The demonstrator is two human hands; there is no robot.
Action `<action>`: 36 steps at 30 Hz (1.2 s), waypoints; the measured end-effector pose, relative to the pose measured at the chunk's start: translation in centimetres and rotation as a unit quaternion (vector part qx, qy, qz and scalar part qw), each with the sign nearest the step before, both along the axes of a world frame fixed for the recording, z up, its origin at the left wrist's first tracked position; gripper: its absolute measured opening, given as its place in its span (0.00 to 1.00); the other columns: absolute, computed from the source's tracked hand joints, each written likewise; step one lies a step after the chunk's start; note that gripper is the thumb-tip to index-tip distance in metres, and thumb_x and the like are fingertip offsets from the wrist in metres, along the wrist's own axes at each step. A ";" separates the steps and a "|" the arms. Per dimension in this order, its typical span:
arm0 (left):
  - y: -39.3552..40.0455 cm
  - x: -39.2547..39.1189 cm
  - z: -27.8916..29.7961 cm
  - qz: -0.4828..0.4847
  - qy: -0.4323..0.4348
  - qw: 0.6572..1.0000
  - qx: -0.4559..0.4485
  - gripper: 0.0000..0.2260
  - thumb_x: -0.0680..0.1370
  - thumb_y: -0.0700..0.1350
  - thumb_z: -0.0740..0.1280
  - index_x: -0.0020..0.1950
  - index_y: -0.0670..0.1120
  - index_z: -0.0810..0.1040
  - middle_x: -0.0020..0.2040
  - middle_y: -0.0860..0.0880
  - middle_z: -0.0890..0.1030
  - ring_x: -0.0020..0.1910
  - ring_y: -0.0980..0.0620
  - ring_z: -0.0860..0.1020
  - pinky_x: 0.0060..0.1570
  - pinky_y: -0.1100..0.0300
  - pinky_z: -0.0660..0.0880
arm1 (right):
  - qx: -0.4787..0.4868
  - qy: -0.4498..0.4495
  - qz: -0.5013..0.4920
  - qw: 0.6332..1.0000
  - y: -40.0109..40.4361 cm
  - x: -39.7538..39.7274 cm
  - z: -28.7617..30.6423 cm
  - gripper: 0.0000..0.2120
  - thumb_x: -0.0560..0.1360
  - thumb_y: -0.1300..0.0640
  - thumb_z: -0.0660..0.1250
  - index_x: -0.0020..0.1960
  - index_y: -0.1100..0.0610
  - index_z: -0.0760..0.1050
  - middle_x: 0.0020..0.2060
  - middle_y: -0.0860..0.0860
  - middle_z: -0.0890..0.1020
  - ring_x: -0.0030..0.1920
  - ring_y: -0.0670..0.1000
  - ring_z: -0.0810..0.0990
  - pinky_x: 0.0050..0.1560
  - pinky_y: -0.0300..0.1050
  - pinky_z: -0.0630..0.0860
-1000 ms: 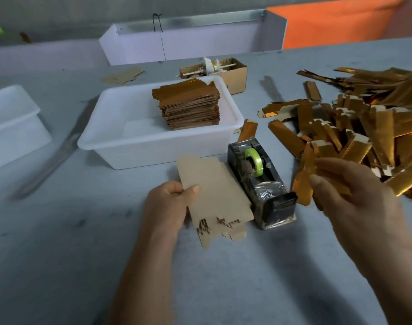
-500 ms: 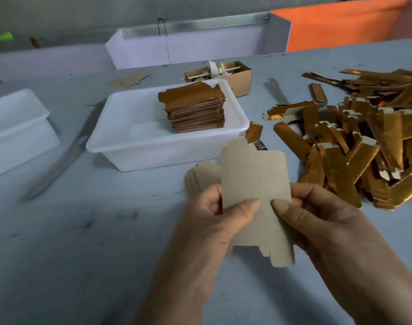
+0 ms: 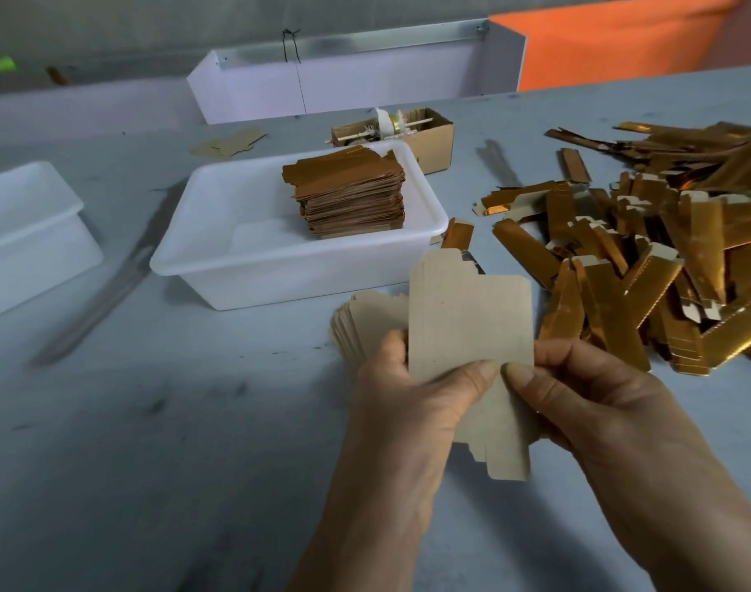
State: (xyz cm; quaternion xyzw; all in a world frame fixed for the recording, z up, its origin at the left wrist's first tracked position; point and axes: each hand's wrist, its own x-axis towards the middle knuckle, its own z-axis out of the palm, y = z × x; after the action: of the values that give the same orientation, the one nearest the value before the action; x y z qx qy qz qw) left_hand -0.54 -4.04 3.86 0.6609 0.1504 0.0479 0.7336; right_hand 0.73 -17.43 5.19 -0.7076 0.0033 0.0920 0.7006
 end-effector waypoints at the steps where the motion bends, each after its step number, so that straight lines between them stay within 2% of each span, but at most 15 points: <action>1: 0.0 0.0 0.0 -0.006 -0.004 1.000 -0.001 0.19 0.59 0.49 0.74 0.50 0.50 0.82 0.42 0.53 0.86 0.43 0.54 0.84 0.37 0.65 0.77 | -0.011 -0.004 -0.004 1.000 -0.1 0.0 -0.1 0.08 0.64 0.53 0.66 0.39 0.53 0.82 0.35 0.47 0.83 0.36 0.44 0.80 0.35 0.37 0.78; 3: 0.0 0.1 0.1 -0.014 -0.010 1.000 -0.003 0.17 0.60 0.49 0.74 0.48 0.49 0.83 0.41 0.52 0.86 0.42 0.53 0.84 0.38 0.64 0.77 | -0.025 -0.011 -0.017 0.999 -0.1 0.0 -0.1 0.06 0.66 0.55 0.68 0.40 0.54 0.82 0.35 0.48 0.83 0.37 0.46 0.79 0.38 0.40 0.77; 6: -0.2 0.0 -0.1 -0.006 -0.005 1.000 -0.005 0.16 0.61 0.49 0.73 0.47 0.48 0.84 0.40 0.51 0.86 0.42 0.51 0.84 0.41 0.58 0.79 | -0.062 -0.035 -0.033 0.997 0.0 -0.1 -0.4 0.04 0.70 0.58 0.68 0.39 0.51 0.80 0.34 0.43 0.82 0.36 0.40 0.78 0.31 0.32 0.74; 11: -0.4 0.1 -0.3 0.009 0.014 1.000 -0.013 0.15 0.61 0.50 0.73 0.46 0.47 0.84 0.40 0.49 0.86 0.42 0.49 0.84 0.45 0.52 0.81 | -0.137 -0.081 -0.052 0.986 0.0 -0.2 -0.7 0.05 0.70 0.56 0.69 0.37 0.47 0.79 0.34 0.39 0.81 0.36 0.37 0.77 0.29 0.32 0.71; 14: -0.6 0.0 -0.3 0.019 0.011 1.000 -0.008 0.08 0.64 0.46 0.77 0.41 0.49 0.85 0.38 0.51 0.86 0.39 0.52 0.84 0.40 0.58 0.81 | -0.219 -0.140 -0.066 0.963 0.3 -0.5 -0.6 0.05 0.69 0.51 0.69 0.40 0.42 0.74 0.37 0.34 0.78 0.39 0.34 0.76 0.26 0.32 0.70; 17: -0.7 0.0 -0.5 0.031 -0.008 0.999 0.012 0.03 0.70 0.42 0.76 0.40 0.48 0.84 0.35 0.51 0.85 0.35 0.53 0.83 0.32 0.62 0.78 | -0.251 -0.225 -0.075 0.938 1.0 -1.1 -0.2 0.07 0.67 0.43 0.66 0.43 0.42 0.72 0.32 0.41 0.78 0.42 0.31 0.75 0.26 0.25 0.70; 19: -1.0 -0.2 -0.3 0.021 -0.014 1.000 0.006 0.04 0.68 0.45 0.73 0.42 0.48 0.84 0.33 0.48 0.84 0.33 0.50 0.82 0.30 0.57 0.78 | -0.248 -0.267 -0.056 0.930 1.5 -1.5 -0.1 0.09 0.67 0.41 0.63 0.46 0.42 0.74 0.34 0.40 0.78 0.43 0.34 0.76 0.32 0.22 0.69; 22: -1.1 -0.6 0.1 -0.012 -0.016 1.000 -0.009 0.08 0.67 0.50 0.68 0.41 0.48 0.84 0.35 0.47 0.84 0.33 0.51 0.82 0.29 0.59 0.77 | -0.222 -0.278 -0.034 0.934 1.8 -1.7 -0.2 0.09 0.72 0.45 0.62 0.48 0.45 0.77 0.36 0.41 0.79 0.40 0.40 0.79 0.34 0.29 0.74; 24: -0.7 -0.7 0.2 -0.045 -0.002 0.999 -0.010 0.13 0.69 0.56 0.67 0.41 0.47 0.82 0.35 0.47 0.83 0.36 0.49 0.82 0.33 0.53 0.79 | -0.244 -0.289 -0.035 0.925 1.7 -1.5 -0.3 0.09 0.73 0.47 0.61 0.49 0.46 0.78 0.38 0.40 0.79 0.41 0.40 0.80 0.37 0.30 0.75; 25: -0.4 -0.7 0.2 -0.065 0.004 0.998 -0.005 0.17 0.69 0.58 0.66 0.42 0.46 0.82 0.37 0.45 0.82 0.39 0.46 0.81 0.38 0.47 0.80 | -0.261 -0.287 -0.034 0.921 1.7 -1.5 -0.3 0.09 0.74 0.48 0.61 0.50 0.46 0.78 0.40 0.40 0.79 0.41 0.40 0.80 0.39 0.31 0.76; 26: -0.3 -0.7 0.2 -0.080 0.004 0.997 0.010 0.18 0.69 0.60 0.65 0.42 0.46 0.81 0.37 0.44 0.82 0.40 0.46 0.81 0.42 0.47 0.80 | -0.268 -0.282 -0.029 0.921 1.6 -1.5 -0.3 0.10 0.74 0.48 0.60 0.51 0.46 0.78 0.41 0.40 0.79 0.41 0.40 0.80 0.40 0.32 0.76; 29: 0.2 -1.0 0.3 -0.077 -0.033 0.993 0.084 0.09 0.75 0.54 0.66 0.43 0.50 0.81 0.31 0.53 0.79 0.32 0.58 0.78 0.32 0.66 0.74 | -0.238 -0.244 -0.004 0.940 1.6 -1.7 -0.2 0.09 0.72 0.48 0.61 0.49 0.44 0.78 0.35 0.42 0.82 0.37 0.39 0.81 0.37 0.29 0.76; 32: 0.9 -1.1 0.1 -0.117 -0.028 0.987 0.105 0.10 0.75 0.53 0.66 0.45 0.48 0.81 0.34 0.46 0.80 0.33 0.50 0.78 0.36 0.54 0.76 | -0.170 -0.155 -0.038 0.972 1.3 -1.4 -0.3 0.07 0.67 0.45 0.67 0.44 0.42 0.76 0.34 0.41 0.81 0.35 0.39 0.80 0.31 0.33 0.76; 34: 1.1 -1.3 0.4 -0.155 -0.008 0.984 0.088 0.12 0.71 0.53 0.65 0.48 0.49 0.82 0.41 0.44 0.84 0.41 0.49 0.82 0.44 0.53 0.78 | -0.128 -0.096 -0.040 0.986 0.6 -0.9 -0.3 0.17 0.59 0.40 0.68 0.45 0.45 0.77 0.36 0.43 0.82 0.37 0.41 0.81 0.37 0.40 0.77; 36: 0.9 -1.5 0.9 -0.187 0.012 0.980 0.072 0.12 0.71 0.51 0.67 0.51 0.49 0.83 0.45 0.48 0.85 0.47 0.50 0.83 0.52 0.52 0.78 | -0.023 -0.010 0.015 1.000 0.0 -0.5 -0.1 0.17 0.61 0.44 0.70 0.46 0.51 0.82 0.39 0.50 0.84 0.42 0.47 0.83 0.48 0.50 0.78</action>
State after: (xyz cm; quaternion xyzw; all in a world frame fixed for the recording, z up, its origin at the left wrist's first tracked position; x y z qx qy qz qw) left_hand -2.05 -3.11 4.73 0.7289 0.0292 -0.0868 0.6784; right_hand 0.26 -17.44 5.12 -0.7241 -0.0117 0.0955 0.6829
